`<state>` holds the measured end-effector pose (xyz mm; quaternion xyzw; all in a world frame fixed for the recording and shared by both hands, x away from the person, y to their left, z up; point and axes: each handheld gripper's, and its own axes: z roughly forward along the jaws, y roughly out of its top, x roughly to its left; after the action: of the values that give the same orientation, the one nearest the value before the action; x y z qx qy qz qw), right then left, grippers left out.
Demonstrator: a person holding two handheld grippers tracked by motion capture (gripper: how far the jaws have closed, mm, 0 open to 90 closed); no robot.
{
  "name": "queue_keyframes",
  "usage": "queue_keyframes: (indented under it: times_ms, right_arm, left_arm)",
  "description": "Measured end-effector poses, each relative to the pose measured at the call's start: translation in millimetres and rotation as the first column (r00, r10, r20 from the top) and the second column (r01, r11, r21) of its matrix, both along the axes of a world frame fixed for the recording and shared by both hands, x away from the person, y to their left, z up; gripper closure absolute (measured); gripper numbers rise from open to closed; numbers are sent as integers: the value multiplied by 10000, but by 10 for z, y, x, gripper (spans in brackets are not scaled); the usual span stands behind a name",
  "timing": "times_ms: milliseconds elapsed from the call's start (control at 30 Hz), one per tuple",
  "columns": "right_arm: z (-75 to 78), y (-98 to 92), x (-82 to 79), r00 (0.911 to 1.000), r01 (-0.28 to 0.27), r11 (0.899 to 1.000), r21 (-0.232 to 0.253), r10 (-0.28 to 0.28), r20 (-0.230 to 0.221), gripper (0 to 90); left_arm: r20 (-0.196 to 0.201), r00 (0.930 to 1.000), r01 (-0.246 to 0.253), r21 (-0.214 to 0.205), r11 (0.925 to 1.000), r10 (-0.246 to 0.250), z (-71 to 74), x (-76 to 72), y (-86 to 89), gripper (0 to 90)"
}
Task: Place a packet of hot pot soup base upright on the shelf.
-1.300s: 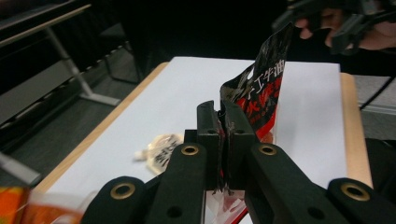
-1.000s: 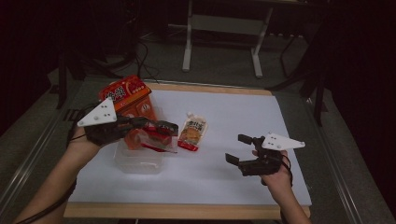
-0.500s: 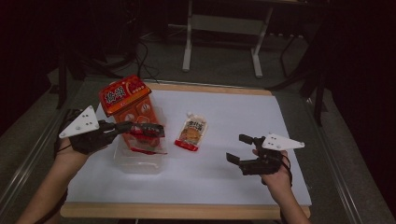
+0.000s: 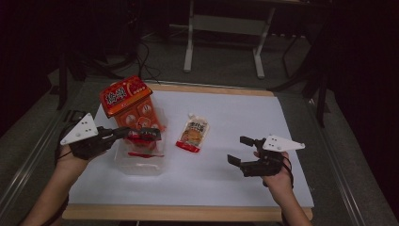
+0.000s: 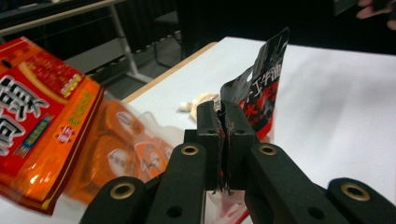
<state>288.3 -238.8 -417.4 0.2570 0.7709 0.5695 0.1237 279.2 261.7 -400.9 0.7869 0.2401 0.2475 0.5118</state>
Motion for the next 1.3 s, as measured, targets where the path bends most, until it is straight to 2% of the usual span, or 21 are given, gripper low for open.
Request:
queue_keyframes:
  times_ms: [100, 300, 433, 633, 833, 1000, 1067, 1300]
  right_arm:
    - [-6, 0, -1, 10000, -3, 10000, -14, 3, -33, 147]
    - [-8, -4, 3, 9999, -39, 10000, 66, 40, -93, 147]
    - [-17, -3, 9, 9999, -18, 10000, 71, 19, -117, 148]
    - [-39, 5, 13, 9999, -29, 10000, 32, 30, -124, 148]
    - [-66, 6, 19, 9997, -14, 10000, 43, 15, -250, 148]
    - [-72, 1, 20, 9998, -42, 10000, 65, 43, -199, 164]
    - [-74, 0, 22, 9998, -59, 10000, 51, 60, -167, 164]
    - [-90, 0, 45, 9996, -123, 9999, 18, 124, -259, 181]
  left_arm:
    - [32, 10000, -9, 64, 10000, 9, -35, -3, 11, 877]
    - [-208, 9997, -84, 89, 9999, 86, -169, 0, 45, 876]
    - [-281, 9996, -94, -97, 9999, 92, -278, -4, 45, 875]
    - [-262, 9996, -120, -206, 9997, 114, -336, 1, 40, 873]
    - [-292, 9996, -41, -7, 10000, 41, -419, 1, -3, 873]
    - [-404, 9992, -10, -55, 10000, 8, -503, 13, 12, 870]
    - [-449, 9990, 20, -263, 9997, -31, -532, 18, 27, 868]
    - [-105, 9998, 180, -134, 9997, -181, -572, 23, 64, 859]
